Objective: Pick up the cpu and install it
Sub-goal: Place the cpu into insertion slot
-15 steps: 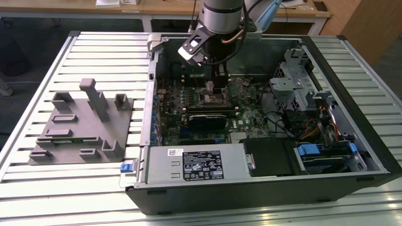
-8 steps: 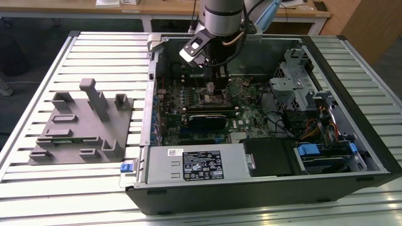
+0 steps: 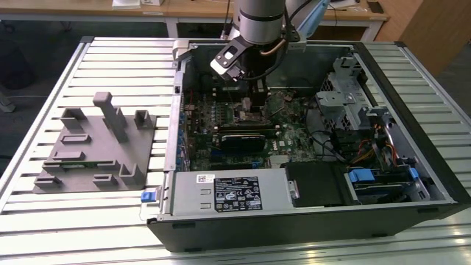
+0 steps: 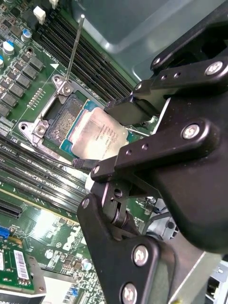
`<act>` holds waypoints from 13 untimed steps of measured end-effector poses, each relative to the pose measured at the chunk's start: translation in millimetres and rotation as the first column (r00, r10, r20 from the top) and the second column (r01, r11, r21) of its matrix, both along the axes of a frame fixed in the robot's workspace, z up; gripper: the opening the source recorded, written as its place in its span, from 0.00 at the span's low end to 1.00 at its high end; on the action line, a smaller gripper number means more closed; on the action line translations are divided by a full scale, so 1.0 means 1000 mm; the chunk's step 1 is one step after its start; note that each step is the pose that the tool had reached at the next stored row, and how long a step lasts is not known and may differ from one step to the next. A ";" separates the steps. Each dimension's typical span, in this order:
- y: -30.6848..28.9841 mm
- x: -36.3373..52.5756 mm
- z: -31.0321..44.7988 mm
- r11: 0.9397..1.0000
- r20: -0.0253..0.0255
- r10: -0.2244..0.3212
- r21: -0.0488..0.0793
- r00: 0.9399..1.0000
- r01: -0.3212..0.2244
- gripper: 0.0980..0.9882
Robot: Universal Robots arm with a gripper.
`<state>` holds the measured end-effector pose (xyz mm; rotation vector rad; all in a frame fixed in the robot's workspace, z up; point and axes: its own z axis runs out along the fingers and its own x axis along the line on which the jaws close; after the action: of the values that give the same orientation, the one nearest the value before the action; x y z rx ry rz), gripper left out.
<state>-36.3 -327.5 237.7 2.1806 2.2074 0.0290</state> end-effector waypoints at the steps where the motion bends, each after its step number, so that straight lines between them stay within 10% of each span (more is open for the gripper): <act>1: 0.0000 0.0000 -0.0006 1.000 0.000 0.000 0.000 1.000 0.000 0.49; 13: 0.0007 0.0000 -0.0078 1.000 0.000 0.000 0.000 1.000 0.000 0.49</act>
<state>-36.3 -326.8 229.9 2.1804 2.2072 0.0285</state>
